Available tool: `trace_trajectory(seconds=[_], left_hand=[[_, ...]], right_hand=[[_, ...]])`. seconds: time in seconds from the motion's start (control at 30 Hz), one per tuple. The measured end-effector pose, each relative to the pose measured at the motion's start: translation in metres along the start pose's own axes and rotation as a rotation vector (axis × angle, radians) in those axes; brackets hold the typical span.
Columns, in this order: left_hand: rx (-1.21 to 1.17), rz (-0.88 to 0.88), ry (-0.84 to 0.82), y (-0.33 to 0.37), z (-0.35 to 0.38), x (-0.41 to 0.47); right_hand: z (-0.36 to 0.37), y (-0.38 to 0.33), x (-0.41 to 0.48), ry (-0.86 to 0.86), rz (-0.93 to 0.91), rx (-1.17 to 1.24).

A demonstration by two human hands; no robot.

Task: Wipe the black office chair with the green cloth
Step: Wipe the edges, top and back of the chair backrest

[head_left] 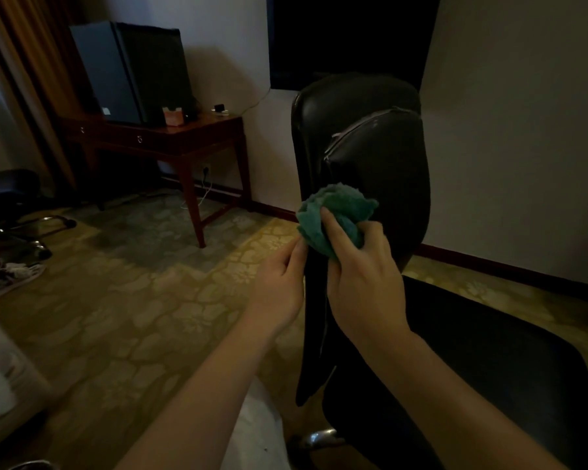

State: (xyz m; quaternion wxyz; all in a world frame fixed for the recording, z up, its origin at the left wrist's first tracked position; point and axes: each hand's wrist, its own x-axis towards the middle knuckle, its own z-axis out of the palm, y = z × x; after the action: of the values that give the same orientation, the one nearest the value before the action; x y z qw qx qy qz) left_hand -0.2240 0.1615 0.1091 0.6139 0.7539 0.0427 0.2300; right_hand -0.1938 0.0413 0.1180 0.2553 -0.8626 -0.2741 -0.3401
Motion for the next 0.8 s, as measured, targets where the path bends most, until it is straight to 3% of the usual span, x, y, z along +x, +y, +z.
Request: trace_trajectory(seconds=[0.27,0.47,0.63,0.8], left_hand=[[0.087,-0.045,0.027,-0.003,0.001,0.001],[-0.009,-0.023,-0.023,-0.004,0.001,0.000],[-0.069,-0.074,-0.021,-0.005,0.001,0.003],[-0.010,-0.060,0.012,-0.015,0.003,0.004]], right_hand=[[0.012,0.030,-0.051,-0.185,-0.030,-0.102],[-0.008,0.021,-0.023,0.038,0.012,0.034],[-0.005,0.017,-0.005,-0.075,-0.068,-0.106],[0.005,0.022,-0.017,-0.070,-0.067,-0.123]])
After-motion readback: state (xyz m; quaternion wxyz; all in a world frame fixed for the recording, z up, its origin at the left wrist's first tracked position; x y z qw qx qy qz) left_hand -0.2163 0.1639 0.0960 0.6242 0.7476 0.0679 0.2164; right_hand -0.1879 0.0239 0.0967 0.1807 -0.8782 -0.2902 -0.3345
